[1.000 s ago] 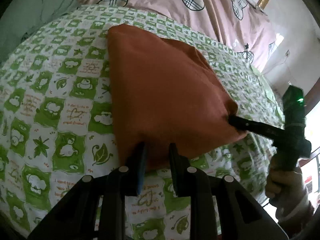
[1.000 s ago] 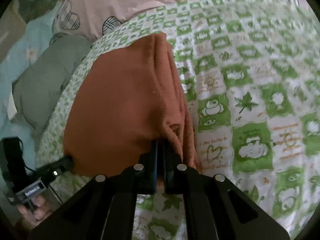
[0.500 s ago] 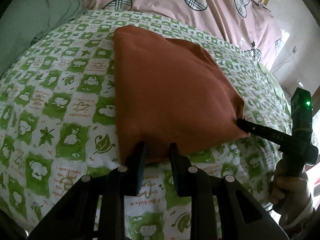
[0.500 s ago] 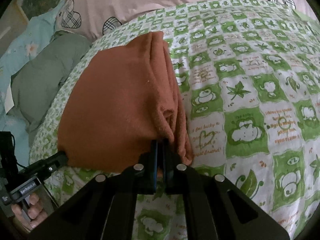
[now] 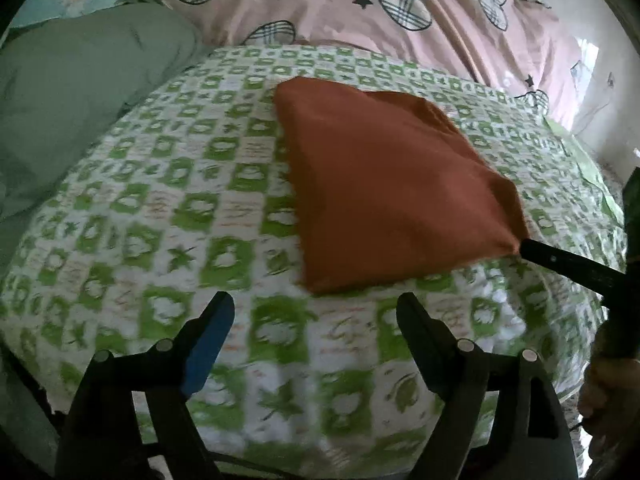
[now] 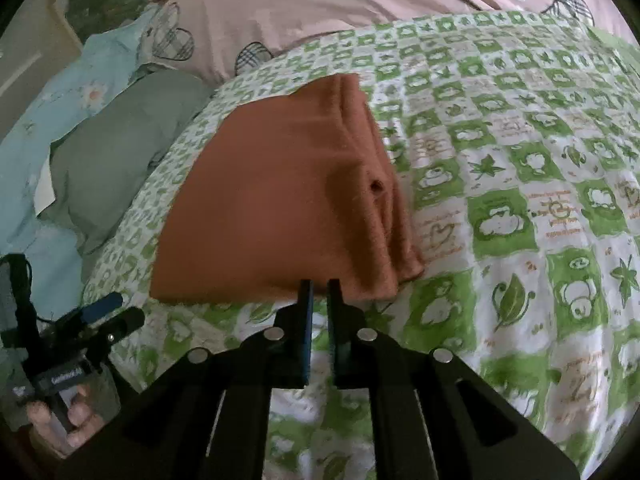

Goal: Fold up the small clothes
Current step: 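Open both grippers and lift them away from the folded sweater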

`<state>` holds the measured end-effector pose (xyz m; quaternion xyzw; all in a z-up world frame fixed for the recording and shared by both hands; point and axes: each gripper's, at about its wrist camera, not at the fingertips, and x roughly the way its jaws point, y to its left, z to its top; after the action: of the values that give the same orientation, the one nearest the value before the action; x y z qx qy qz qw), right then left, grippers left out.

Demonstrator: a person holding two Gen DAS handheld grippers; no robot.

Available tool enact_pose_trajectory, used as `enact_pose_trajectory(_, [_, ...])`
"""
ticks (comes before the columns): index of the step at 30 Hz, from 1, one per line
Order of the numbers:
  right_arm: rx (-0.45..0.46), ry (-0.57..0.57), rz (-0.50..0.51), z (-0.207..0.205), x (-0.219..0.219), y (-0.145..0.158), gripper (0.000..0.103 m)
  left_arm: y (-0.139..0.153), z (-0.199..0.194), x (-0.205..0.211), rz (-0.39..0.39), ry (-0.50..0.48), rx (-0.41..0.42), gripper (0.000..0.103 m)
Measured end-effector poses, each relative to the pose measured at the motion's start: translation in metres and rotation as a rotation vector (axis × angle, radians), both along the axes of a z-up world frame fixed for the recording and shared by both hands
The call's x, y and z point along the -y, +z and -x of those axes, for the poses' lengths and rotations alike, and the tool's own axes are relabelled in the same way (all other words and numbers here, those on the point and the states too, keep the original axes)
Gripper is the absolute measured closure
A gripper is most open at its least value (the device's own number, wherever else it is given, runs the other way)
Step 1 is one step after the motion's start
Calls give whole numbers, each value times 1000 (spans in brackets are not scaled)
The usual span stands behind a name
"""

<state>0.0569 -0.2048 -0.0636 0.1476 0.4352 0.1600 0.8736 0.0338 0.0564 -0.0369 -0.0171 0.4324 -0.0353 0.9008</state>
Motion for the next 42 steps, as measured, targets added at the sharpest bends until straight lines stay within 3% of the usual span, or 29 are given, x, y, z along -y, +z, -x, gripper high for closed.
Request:
enact_pose_trajectory(1, [2,2,4,3,-1,1,71,-1,3,-6,-9,22,-8,18])
enact_pose_trajectory(2, [9,3,11,6,-2,2,40,-3,4,-10,-9,34,-15,17])
enact_pose_trajectory(3, [28,1,16,11,-3,5,25,-4,6,-14,-5,46,-22,17])
enact_pose_trajectory(5, [66,6,39,20,-6,10,24,-8,9,-24,-2,76,-40,17])
enact_pose_trajectory(15, [29,53,127,41,-14,6,24,-11,22,-29,-89,100,-40,17])
enact_pose_trajectory(18, [14,58,148,47,-13,7,24,-6,27,-20,-147,77,-27,17])
enact_pose_trajectory(22, [23,61,170,55,-11,20,23,12,35,-3,-285,56,28,17])
enact_pose_trajectory(25, [51,65,181,58,-10,31,13,22,37,8,-363,29,61,15])
enact_pose_trajectory(28, [63,64,189,55,-11,33,10,18,34,10,-356,16,57,10])
enact_pose_trajectory(32, [28,71,188,46,-16,20,10,6,23,5,-313,21,3,10])
enact_pose_trajectory(42, [-2,123,202,28,-32,11,10,1,-5,-5,-254,37,-29,10])
